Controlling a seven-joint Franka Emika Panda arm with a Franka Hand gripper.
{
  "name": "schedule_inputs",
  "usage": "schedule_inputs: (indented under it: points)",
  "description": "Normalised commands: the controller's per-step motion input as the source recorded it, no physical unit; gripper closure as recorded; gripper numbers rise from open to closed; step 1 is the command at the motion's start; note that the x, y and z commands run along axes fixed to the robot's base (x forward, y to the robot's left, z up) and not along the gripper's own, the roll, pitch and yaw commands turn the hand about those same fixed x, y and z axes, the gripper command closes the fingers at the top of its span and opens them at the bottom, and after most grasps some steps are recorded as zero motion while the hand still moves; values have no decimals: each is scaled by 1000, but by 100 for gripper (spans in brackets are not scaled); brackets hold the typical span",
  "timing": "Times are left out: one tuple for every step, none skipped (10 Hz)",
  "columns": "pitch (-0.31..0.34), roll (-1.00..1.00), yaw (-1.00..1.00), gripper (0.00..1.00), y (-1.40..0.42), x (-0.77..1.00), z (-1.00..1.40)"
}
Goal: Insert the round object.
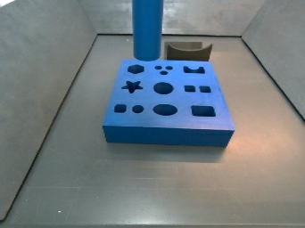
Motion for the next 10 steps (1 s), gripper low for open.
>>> schedule_inputs:
  points:
    - [0, 156, -186, 100, 191, 400, -1000]
    - [67, 26, -263, 100, 203, 329, -649]
    - [23, -81, -226, 100, 194, 263, -480]
    - [29, 0, -166, 100, 211, 297, -509]
    - [44, 243, 0, 100, 254, 223, -629]
    - [59, 350, 0, 100, 137, 234, -466]
    - [76, 204, -63, 100, 3, 203, -311]
    - [0, 0, -146, 100, 49, 103, -289]
    - [53, 181, 0, 100, 189, 263, -411]
    - [97, 216, 0, 100, 131, 266, -269]
